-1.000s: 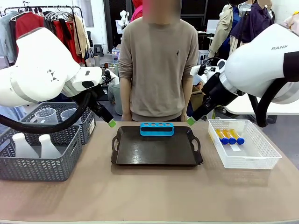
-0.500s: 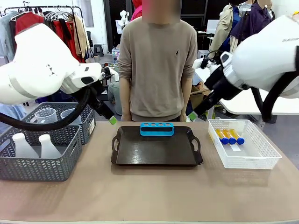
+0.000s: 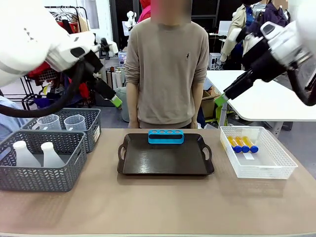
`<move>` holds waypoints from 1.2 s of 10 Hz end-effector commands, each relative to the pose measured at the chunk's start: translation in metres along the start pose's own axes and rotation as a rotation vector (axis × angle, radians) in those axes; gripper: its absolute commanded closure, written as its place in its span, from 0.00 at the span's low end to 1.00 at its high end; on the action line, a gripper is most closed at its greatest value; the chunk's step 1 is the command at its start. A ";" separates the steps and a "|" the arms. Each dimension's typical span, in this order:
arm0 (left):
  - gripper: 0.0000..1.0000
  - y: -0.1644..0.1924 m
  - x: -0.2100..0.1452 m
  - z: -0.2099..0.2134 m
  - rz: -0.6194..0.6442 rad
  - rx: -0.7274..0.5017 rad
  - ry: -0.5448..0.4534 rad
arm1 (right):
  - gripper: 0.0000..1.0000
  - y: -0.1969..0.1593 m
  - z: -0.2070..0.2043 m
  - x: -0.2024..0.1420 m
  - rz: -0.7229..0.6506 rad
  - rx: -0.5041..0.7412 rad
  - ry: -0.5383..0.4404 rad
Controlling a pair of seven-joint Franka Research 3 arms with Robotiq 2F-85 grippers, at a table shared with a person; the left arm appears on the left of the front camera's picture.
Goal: Prepare the laboratory tools.
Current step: Pick up one Large Measuring Cup and place it on the Handle tray.
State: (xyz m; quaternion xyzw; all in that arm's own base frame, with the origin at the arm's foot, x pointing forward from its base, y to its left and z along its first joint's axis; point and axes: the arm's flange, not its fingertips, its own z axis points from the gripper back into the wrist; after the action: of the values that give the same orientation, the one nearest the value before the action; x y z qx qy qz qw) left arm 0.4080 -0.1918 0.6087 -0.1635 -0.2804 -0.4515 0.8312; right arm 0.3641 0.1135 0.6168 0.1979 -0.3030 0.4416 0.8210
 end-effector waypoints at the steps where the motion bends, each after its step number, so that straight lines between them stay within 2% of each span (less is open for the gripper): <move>1: 0.00 0.012 0.002 0.013 -0.053 -0.032 -0.005 | 0.00 -0.015 0.015 0.006 0.033 0.050 -0.005; 4: 0.00 0.033 0.004 0.042 -0.079 -0.007 -0.004 | 0.00 -0.039 0.033 0.013 0.055 0.046 0.053; 8: 0.00 0.054 0.001 0.073 -0.075 0.009 -0.040 | 0.00 -0.076 0.055 0.000 0.101 0.015 0.053; 10: 0.00 0.066 -0.008 0.078 -0.099 0.029 -0.032 | 0.00 -0.090 0.067 -0.010 0.150 0.016 0.017; 12: 0.00 0.082 -0.023 0.078 -0.120 0.047 -0.024 | 0.00 -0.098 0.077 -0.020 0.201 0.021 -0.071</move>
State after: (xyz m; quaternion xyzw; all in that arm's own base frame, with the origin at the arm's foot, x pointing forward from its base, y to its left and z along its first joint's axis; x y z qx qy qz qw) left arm 0.4380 -0.1021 0.6595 -0.1332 -0.3068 -0.4799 0.8111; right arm 0.4109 0.0106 0.6542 0.1664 -0.3184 0.5038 0.7856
